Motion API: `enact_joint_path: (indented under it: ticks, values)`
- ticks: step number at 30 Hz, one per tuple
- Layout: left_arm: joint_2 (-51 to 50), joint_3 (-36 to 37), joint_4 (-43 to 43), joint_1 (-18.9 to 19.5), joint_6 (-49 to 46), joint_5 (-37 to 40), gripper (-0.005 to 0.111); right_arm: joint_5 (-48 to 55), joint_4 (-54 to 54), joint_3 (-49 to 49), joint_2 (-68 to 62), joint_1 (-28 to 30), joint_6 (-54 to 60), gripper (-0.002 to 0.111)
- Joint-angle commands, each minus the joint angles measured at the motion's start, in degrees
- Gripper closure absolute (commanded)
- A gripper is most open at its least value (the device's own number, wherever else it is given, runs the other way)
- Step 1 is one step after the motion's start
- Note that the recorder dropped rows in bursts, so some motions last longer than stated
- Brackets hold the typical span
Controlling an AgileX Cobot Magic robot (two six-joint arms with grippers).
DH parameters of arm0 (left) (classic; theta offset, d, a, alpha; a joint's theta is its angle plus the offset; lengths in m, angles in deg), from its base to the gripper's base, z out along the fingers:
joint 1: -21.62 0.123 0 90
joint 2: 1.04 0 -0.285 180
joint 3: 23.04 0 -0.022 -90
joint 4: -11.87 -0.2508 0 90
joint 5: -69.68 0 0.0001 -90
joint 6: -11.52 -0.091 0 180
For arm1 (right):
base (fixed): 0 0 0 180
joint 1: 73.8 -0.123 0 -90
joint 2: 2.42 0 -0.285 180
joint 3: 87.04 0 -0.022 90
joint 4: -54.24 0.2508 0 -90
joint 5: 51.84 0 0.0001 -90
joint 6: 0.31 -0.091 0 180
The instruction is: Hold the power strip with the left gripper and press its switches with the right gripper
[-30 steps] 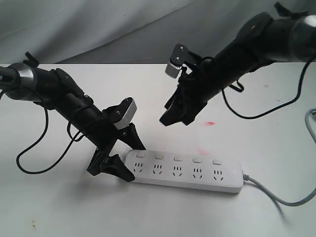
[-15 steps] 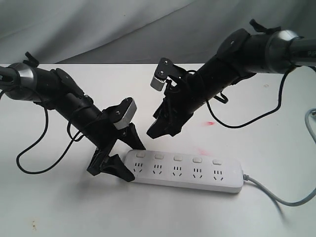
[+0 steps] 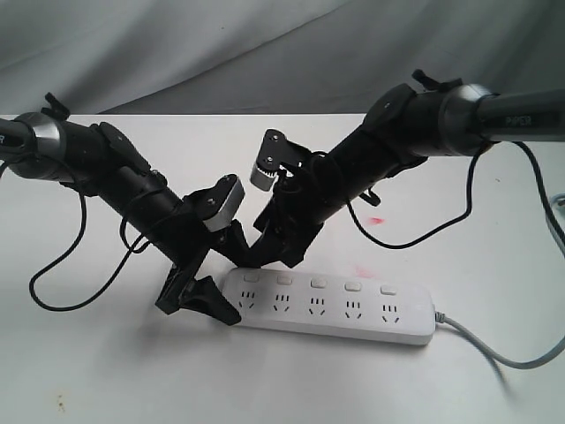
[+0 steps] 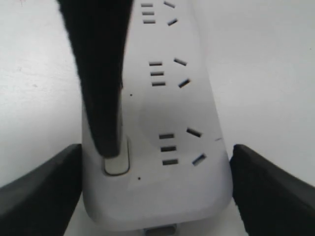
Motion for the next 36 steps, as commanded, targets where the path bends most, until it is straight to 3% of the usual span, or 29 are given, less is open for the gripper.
enact_joint_path:
  ticks: [1, 36]
  values:
    - [-0.1, 0.2, 0.1, -0.3, 0.2, 0.0, 0.107, -1.1, 1.3, -0.2, -0.6, -0.6, 1.7, 0.049]
    - [-0.1, 0.2, 0.1, -0.3, 0.2, 0.0, 0.107, -6.0, -1.1, -0.2, -2.2, -2.1, 1.4, 0.049]
